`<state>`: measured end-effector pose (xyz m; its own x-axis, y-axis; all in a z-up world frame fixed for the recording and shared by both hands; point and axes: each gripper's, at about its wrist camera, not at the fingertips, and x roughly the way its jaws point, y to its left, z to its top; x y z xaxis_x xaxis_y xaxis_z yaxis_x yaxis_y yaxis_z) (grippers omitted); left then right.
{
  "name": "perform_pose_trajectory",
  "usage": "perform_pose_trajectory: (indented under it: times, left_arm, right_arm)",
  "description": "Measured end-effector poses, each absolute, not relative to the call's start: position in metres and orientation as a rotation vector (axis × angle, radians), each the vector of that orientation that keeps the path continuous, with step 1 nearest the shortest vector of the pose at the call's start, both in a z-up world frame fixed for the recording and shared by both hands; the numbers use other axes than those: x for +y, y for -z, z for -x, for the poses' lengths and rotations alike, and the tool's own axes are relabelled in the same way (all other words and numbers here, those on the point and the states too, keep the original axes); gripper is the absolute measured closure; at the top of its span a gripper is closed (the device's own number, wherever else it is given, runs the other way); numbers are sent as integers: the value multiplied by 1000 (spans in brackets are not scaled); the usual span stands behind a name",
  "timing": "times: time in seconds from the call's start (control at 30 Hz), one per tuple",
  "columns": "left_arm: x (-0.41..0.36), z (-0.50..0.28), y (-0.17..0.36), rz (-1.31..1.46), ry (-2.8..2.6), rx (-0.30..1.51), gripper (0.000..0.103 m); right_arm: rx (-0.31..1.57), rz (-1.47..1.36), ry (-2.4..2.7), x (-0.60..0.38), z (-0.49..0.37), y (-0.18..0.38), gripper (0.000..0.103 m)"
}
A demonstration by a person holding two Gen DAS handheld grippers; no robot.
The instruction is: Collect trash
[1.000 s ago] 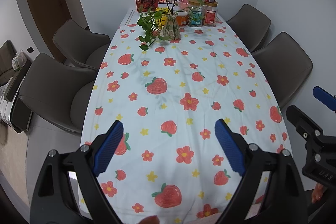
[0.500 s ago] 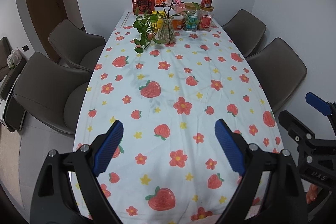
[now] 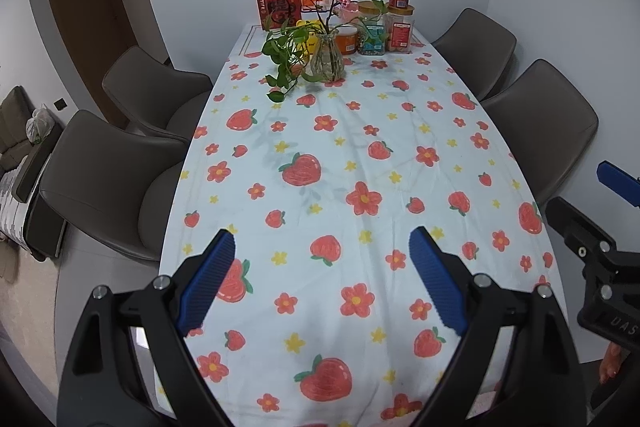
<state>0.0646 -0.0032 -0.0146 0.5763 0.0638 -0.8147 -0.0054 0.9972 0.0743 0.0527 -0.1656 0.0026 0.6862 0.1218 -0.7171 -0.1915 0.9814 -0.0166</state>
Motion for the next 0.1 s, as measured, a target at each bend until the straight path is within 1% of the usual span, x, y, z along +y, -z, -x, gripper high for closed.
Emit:
perform_pose_trajectory:
  times: [0.1]
  left_arm:
    - [-5,-59,18,-63,-35,960,14]
  right_arm:
    - [801,94,-174,-166,-50,0,12]
